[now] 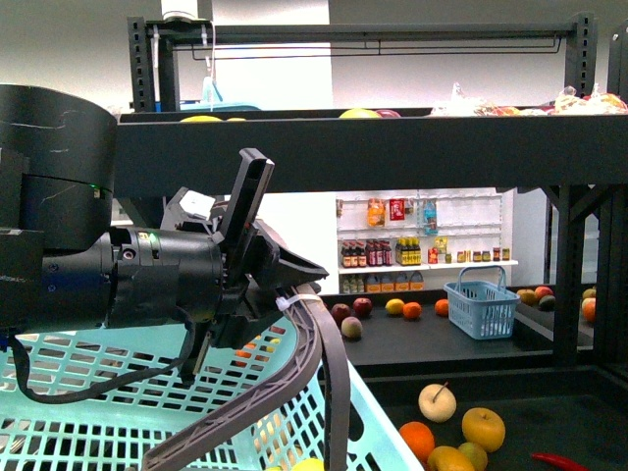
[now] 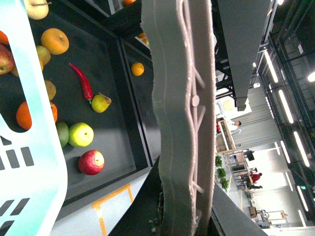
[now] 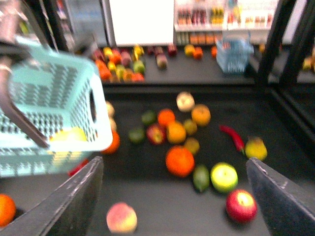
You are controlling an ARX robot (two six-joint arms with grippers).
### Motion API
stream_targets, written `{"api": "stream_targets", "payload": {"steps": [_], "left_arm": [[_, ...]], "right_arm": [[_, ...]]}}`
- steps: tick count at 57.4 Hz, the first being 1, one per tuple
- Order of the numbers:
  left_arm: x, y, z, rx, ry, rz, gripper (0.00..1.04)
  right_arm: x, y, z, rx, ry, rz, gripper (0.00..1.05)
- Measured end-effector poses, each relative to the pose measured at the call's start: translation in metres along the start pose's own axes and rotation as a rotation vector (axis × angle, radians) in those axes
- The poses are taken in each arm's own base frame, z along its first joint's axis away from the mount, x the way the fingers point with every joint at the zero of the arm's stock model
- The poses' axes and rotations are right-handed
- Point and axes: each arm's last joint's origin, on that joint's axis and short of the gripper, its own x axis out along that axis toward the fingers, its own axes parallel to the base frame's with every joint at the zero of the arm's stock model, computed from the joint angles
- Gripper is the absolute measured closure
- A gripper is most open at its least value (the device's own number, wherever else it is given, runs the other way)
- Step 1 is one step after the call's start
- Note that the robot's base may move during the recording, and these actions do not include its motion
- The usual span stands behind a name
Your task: Pick lemon from shelf
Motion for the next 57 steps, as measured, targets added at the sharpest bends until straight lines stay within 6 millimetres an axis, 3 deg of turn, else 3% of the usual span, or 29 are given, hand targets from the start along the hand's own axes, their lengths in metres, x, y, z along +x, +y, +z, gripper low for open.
{"api": "stream_targets", "payload": {"steps": [10, 25, 57], "left_arm": [[0.0, 0.0, -0.001, 0.0, 0.005, -0.003, 0.94], [0.0, 0.0, 0.0, 0.0, 0.004, -0.002, 0.94], [0.0, 0.0, 0.0, 0.0, 0.004, -0.002, 0.94]], "right_arm": [[0.0, -0.012, -0.04, -0.022, 0.02, 0.02, 0.57], [-0.002, -0.017, -0.054, -0.025, 0.002, -0.011, 1.02], [-0.002, -0.018, -0.073, -0.027, 0.006, -0.012, 1.02]]}}
